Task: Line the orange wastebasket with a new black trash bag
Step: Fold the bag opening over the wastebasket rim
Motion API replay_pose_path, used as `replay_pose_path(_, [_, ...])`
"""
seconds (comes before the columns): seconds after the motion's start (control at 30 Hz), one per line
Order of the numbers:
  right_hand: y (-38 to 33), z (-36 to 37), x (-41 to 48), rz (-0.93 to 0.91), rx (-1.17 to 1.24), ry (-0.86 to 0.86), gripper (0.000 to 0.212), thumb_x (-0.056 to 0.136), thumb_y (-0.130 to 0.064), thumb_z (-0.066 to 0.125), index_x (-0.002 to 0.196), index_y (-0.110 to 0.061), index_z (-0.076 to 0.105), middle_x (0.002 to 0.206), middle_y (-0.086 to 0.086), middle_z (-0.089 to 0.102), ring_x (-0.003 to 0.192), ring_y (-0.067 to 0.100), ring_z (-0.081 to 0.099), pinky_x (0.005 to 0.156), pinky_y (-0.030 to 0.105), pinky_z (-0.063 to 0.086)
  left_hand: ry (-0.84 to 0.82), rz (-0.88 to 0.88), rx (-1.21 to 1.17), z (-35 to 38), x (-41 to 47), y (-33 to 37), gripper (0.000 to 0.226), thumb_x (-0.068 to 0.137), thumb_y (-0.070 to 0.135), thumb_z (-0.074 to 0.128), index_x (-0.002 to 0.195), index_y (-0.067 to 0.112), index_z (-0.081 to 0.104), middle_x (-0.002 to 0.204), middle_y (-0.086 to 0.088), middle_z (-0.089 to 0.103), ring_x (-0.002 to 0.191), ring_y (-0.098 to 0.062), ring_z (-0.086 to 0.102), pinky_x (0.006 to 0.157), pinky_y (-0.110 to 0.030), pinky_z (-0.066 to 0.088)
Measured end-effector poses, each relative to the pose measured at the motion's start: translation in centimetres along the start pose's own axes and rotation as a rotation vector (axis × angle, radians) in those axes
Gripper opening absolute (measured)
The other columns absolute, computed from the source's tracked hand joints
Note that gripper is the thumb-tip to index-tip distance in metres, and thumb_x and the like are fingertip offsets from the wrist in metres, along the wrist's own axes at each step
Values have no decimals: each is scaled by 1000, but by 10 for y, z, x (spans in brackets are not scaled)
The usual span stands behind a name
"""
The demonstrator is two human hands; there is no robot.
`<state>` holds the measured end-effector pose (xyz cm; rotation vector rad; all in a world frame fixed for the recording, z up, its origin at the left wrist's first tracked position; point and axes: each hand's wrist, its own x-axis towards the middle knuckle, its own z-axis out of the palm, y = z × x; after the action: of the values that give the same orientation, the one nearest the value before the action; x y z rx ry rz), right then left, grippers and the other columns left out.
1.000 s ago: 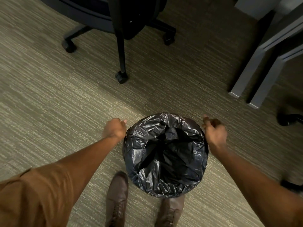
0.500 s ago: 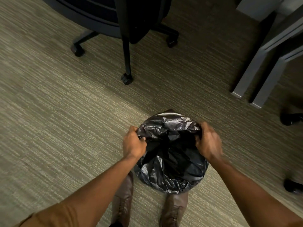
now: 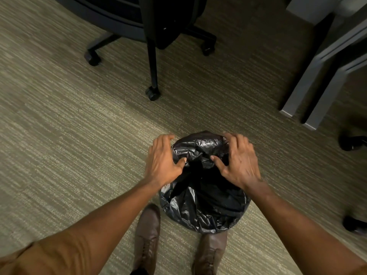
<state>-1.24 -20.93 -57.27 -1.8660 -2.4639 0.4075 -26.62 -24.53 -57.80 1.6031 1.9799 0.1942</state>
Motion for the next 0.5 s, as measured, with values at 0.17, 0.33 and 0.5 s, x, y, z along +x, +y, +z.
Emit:
replay_pose_path(0.17, [-10, 3, 30, -82, -6, -87, 43, 105, -33, 54, 143, -15, 53, 127, 11, 59, 112, 31, 57, 96, 46, 48, -123, 50, -60, 4, 24, -2, 55, 103, 16, 73, 152, 14, 48, 140, -9, 69, 101, -17, 75, 86, -26, 62])
replay_pose_path(0.33, [-3, 5, 50, -90, 3, -230, 41, 95, -10, 64, 135, -15, 51, 120, 10, 63, 103, 35, 65, 74, 45, 52, -226, 147, 64, 7, 33, -11, 57, 103, -3, 60, 156, 10, 41, 104, -8, 72, 59, -10, 61, 44, -17, 41])
replay_pose_path(0.5, [-5, 10, 55, -139, -79, -251, 37, 95, -10, 64, 124, -18, 42, 118, 9, 63, 96, 36, 70, 72, 50, 53, -264, 220, 112, 10, 29, -17, 67, 97, -10, 54, 153, 16, 29, 104, -9, 68, 50, -7, 52, 39, -16, 34])
